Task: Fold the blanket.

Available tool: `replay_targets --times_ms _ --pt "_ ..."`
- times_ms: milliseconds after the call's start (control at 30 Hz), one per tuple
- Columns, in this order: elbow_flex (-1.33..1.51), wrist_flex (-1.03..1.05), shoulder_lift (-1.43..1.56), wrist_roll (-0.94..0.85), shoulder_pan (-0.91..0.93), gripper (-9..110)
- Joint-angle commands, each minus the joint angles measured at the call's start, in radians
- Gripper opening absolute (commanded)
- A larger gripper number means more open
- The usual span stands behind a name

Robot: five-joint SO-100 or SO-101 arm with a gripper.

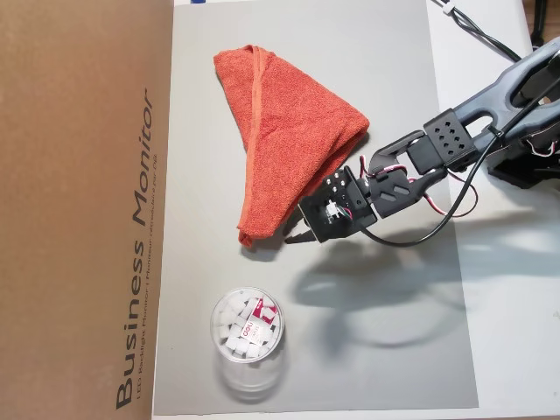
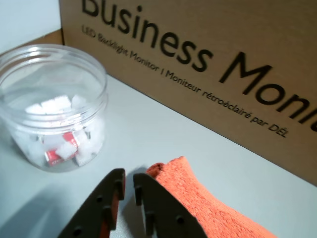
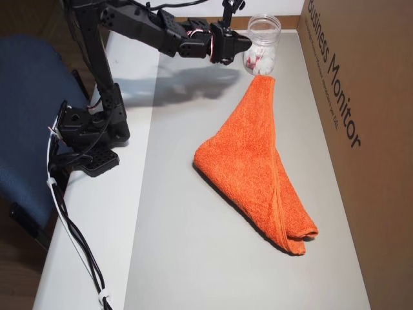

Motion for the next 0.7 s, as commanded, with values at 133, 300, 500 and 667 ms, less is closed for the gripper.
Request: replay_targets --times_ms 133,300,500,667 --pt "0.074 -0.006 0.19 0.031 0.052 0" --pt "0.166 -0.006 0.31 0.032 0.121 0" --pt "0.252 0.069 0.457 0.032 0.207 0" --pt "0.255 0.305 0.588 0.041 0.284 0"
